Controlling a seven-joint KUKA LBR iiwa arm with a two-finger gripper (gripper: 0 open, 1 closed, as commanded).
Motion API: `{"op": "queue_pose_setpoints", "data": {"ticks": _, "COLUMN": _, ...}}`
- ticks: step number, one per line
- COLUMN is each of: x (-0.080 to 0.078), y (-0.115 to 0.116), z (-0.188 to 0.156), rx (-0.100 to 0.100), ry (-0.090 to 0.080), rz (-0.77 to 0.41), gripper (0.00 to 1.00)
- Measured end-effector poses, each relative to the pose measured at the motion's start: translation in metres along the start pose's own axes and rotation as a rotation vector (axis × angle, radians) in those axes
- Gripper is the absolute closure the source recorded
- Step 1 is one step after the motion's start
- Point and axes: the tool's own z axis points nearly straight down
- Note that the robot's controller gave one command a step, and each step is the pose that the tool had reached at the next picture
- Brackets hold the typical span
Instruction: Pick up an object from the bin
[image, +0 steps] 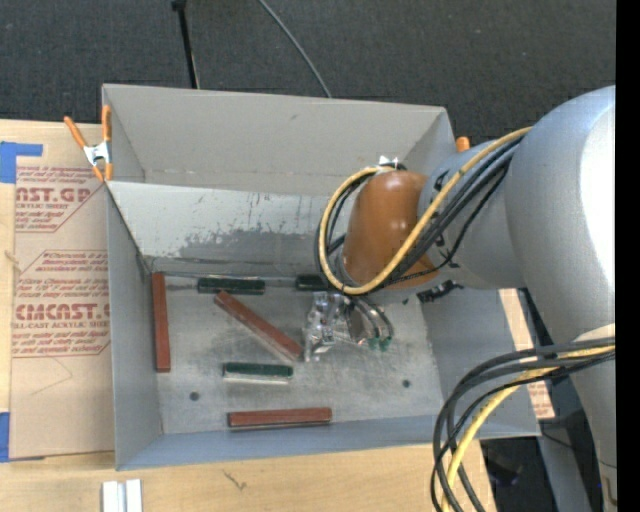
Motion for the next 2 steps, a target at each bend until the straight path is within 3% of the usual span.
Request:
{"op": "queue_pose_setpoints", "data": {"ticks": 1, "x": 0.0034, "y": -0.0001, "z": 0.0036, "rx": 0.001, "ry": 0.008, "rz": -0.001, "gripper": 0.0}}
{"op": "queue_pose_setpoints", "data": {"ticks": 2, "x": 0.0034, "y": -0.0001, "z": 0.0036, "rx": 0.001, "ry": 0.008, "rz": -0.001, "gripper": 0.0}}
